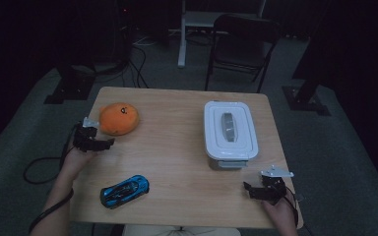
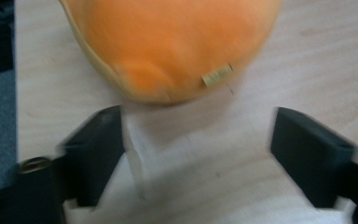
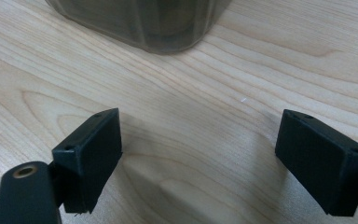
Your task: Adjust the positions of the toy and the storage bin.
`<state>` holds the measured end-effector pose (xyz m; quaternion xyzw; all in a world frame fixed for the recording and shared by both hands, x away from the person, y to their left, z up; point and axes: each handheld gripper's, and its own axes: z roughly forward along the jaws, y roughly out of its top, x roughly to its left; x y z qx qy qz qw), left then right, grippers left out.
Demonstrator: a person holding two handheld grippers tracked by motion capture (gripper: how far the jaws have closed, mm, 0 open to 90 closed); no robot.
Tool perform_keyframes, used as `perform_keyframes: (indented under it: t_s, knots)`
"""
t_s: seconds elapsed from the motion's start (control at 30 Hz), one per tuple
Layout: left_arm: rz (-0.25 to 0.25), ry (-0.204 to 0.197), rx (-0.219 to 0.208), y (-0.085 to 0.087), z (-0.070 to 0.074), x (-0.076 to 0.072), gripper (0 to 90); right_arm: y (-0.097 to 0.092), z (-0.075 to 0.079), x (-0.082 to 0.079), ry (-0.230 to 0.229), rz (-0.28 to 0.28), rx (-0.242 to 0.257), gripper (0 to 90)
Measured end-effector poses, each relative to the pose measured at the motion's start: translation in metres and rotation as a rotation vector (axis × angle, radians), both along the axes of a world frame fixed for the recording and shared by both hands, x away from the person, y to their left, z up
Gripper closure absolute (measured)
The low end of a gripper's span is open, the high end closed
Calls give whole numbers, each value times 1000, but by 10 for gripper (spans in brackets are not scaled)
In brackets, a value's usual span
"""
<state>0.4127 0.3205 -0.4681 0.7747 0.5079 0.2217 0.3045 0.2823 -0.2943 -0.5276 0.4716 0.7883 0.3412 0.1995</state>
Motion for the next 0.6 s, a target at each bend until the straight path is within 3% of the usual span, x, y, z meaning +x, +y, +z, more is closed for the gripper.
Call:
perform_keyframes:
  t_s: [0.13, 0.27, 0.6]
  knots:
    - [-5, -15, 75, 1, -1, 11, 324, 0, 0, 0, 0, 0, 0, 140]
    - [26, 1, 111, 3, -8, 23, 358, 0, 0, 0, -1, 1, 0, 140]
    - [44, 10, 73, 0, -15, 31, 541, 0, 0, 0, 0, 0, 0, 141]
